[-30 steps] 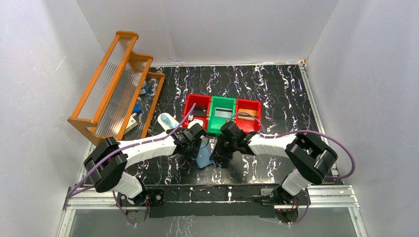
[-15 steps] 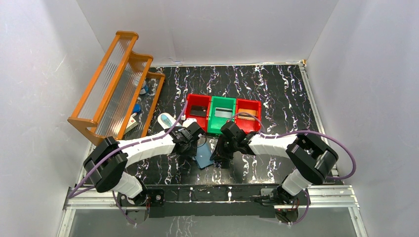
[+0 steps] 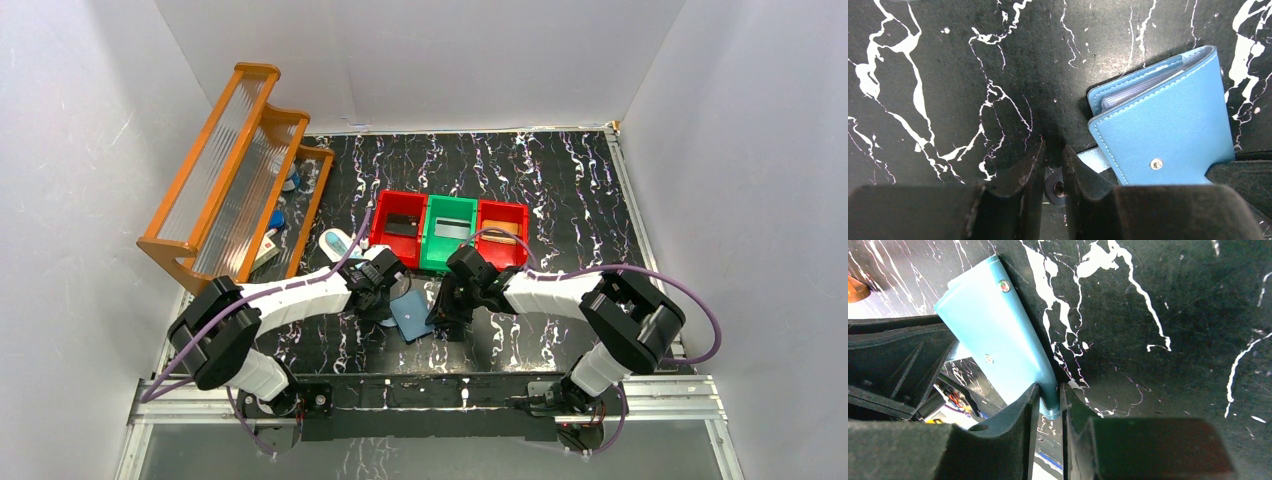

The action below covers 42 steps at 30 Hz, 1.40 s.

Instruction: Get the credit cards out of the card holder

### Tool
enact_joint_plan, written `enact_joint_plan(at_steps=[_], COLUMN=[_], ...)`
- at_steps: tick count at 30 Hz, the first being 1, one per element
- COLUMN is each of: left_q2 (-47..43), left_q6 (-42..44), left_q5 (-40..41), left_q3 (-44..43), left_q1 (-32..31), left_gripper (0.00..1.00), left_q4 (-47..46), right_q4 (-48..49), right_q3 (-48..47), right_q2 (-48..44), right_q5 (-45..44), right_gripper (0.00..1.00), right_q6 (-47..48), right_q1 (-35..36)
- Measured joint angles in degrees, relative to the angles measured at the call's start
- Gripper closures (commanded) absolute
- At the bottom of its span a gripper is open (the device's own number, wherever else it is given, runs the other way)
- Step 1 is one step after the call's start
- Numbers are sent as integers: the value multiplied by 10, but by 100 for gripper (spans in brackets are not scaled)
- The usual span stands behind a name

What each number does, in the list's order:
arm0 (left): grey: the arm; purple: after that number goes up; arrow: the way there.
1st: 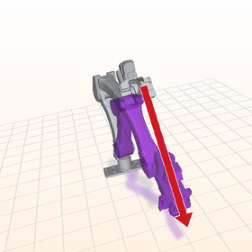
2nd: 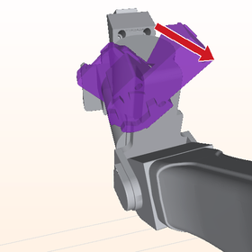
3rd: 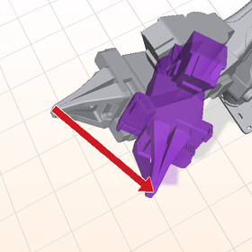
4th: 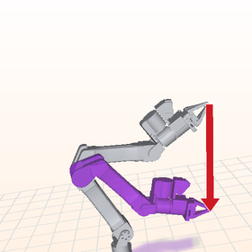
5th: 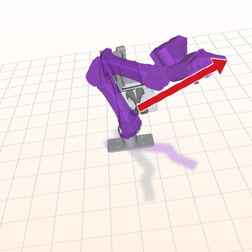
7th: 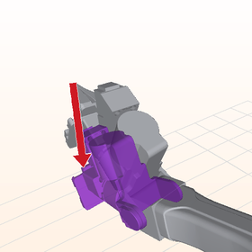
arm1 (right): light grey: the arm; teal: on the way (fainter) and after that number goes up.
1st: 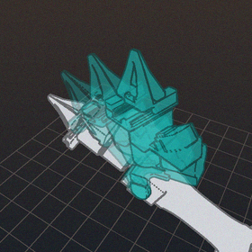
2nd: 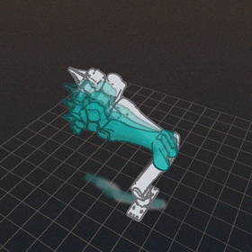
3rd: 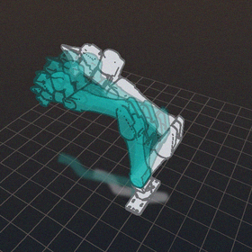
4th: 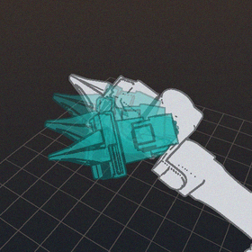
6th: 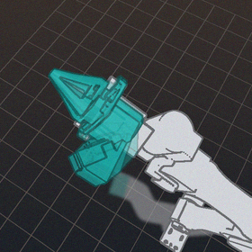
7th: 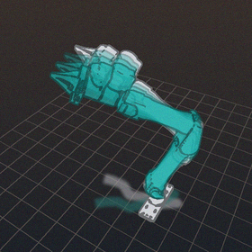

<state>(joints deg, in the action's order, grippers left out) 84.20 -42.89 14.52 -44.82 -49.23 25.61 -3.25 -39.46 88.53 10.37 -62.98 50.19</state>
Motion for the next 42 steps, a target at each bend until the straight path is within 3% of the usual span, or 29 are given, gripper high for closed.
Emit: enact_joint_plan(at_steps=[5, 10, 18, 22, 27, 29, 32, 37, 42], left_q2=[-7, -22, -32, -34, -34, -35, -47, -90, -135], left_q6=[-3, -2, -23, -41, -50, -48, -37, 12, 74], left_q5=[-9, -17, -47, -58, -62, -62, -63, -76, -122], left_q3=[1, 1, 5, 16, 21, 21, 21, 6, -14], left_q1=[0, 0, 0, 0, 0, 0, 0, 0, 0], left_gripper=[89, 81, 79, 85, 100, 100, 100, 100, 100], left_q4=[-4, -9, -17, -24, -28, -29, -28, -29, -43], right_q4=[0, 0, -1, -1, -1, -1, -1, -23, -51], right_q3=[0, 0, 0, 0, 0, 0, 0, 0, 0], right_q2=[0, 0, 0, 0, 0, 0, 0, -20, -81], right_q5=[0, 0, 0, 0, 0, 0, 0, -12, -43], right_gripper=[71, 70, 70, 70, 70, 68, 63, 42, 33], right_q6=[0, 0, 0, 1, 1, 1, 2, 3, 13], right_q1=[0, -1, -1, -1, -1, -1, -1, -1, -1])
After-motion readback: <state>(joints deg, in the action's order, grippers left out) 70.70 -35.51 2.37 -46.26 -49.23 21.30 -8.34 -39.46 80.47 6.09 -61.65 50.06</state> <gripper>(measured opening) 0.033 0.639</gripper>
